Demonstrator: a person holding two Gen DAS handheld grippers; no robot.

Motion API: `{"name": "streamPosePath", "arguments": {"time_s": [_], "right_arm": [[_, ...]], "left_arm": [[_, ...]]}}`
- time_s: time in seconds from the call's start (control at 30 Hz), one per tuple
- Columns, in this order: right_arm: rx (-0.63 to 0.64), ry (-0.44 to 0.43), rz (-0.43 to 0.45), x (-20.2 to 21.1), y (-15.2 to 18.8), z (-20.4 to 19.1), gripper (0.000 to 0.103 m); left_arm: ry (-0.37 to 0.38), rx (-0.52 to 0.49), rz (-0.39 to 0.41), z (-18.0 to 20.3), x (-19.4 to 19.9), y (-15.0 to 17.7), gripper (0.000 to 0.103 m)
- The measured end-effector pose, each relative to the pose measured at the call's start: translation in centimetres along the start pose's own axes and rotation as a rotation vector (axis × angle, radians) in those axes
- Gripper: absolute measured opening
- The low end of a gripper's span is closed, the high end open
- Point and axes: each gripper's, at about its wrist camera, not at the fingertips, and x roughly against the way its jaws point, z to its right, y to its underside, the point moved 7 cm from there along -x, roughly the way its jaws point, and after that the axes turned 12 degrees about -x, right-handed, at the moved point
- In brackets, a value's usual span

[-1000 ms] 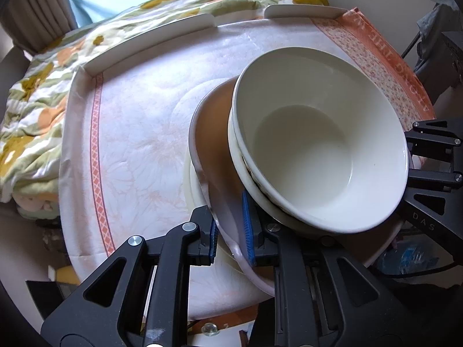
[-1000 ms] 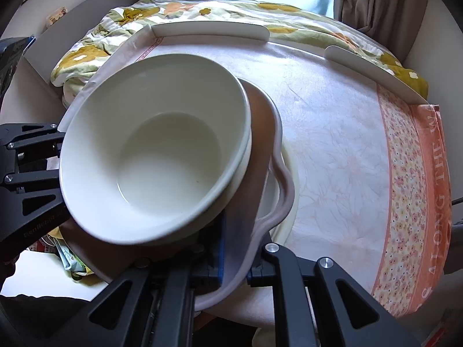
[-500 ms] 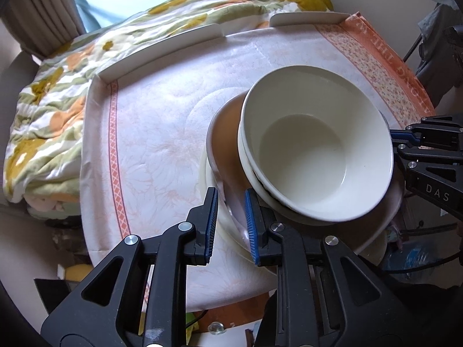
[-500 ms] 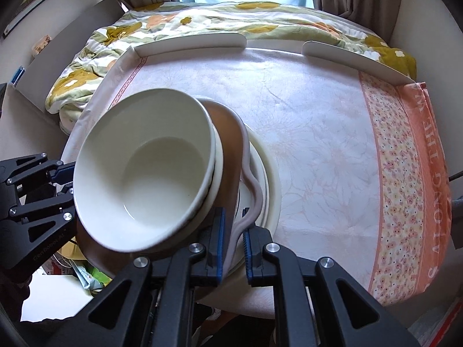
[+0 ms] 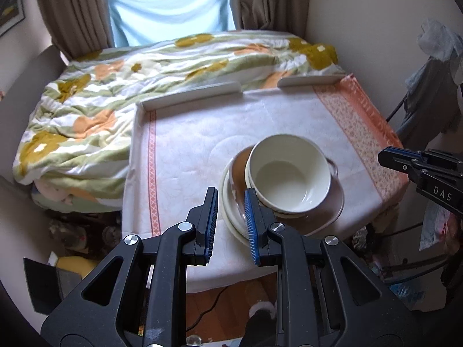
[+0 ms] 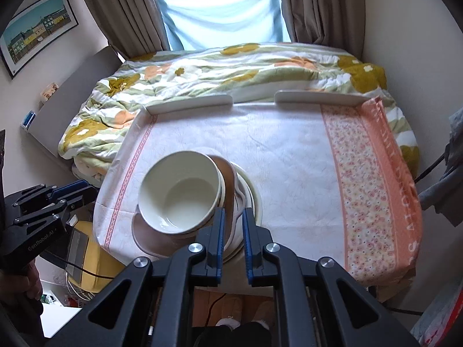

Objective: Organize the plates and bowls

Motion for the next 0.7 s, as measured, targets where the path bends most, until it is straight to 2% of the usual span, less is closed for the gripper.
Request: {"name": "streamPosePath", "arguments": {"time_s": [0.07, 0.1, 0.17, 0.23, 0.27, 0.3, 0.37, 0.4, 0.43, 0.53, 0.6, 0.7], "right_arm": [[0.024, -0.007, 0.054, 2.7, -0.8, -0.5, 0.011], [0.034, -0.010, 0.080, 4.0, -1.1, -0.7, 0.011], [0.051, -0.016, 0.141, 6.6, -1.9, -1.2, 0.011], [0.055, -0.016, 0.211, 9.3, -2.5, -1.3, 0.011], [0.049, -0.016, 0.239, 10.3, -2.8, -1.2, 0.012], [0.043, -0.016, 0.265, 11.3, -3.0, -1.2, 0.019], [0.045, -0.011, 0.321, 13.1, -3.3, -1.0, 0.054], [0.045, -0.010, 0.349, 13.9, -3.6, -0.9, 0.090], [0.039, -0.013, 0.380, 14.7, -3.7, -0.8, 0.103], [0.024, 0.018, 0.437, 16.0, -4.1, -0.3, 0.103], [0.012, 0.055, 0.463, 16.2, -4.2, 0.4, 0.103], [0.002, 0.066, 0.485, 16.1, -3.7, 0.8, 0.103]], "left_arm": [[-0.054, 0.023, 0.045, -0.1, 2.7, -0.9, 0.017], [-0.057, 0.035, 0.073, 0.0, 4.0, -1.3, 0.019], [-0.063, 0.056, 0.140, 0.2, 6.6, -2.2, 0.032], [-0.091, 0.061, 0.207, 0.5, 9.1, -3.1, 0.072], [-0.109, 0.065, 0.242, 0.5, 10.2, -3.5, 0.079], [-0.119, 0.072, 0.279, 0.6, 11.3, -3.9, 0.087], [-0.122, 0.083, 0.344, 1.0, 13.3, -4.4, 0.092], [-0.128, 0.086, 0.367, 1.2, 13.9, -4.5, 0.099], [-0.140, 0.090, 0.388, 1.4, 14.4, -4.6, 0.103], [-0.167, 0.106, 0.448, 2.0, 15.8, -4.4, 0.103], [-0.172, 0.114, 0.468, 2.5, 16.3, -4.1, 0.103], [-0.185, 0.126, 0.481, 2.8, 16.4, -3.7, 0.103]]}}
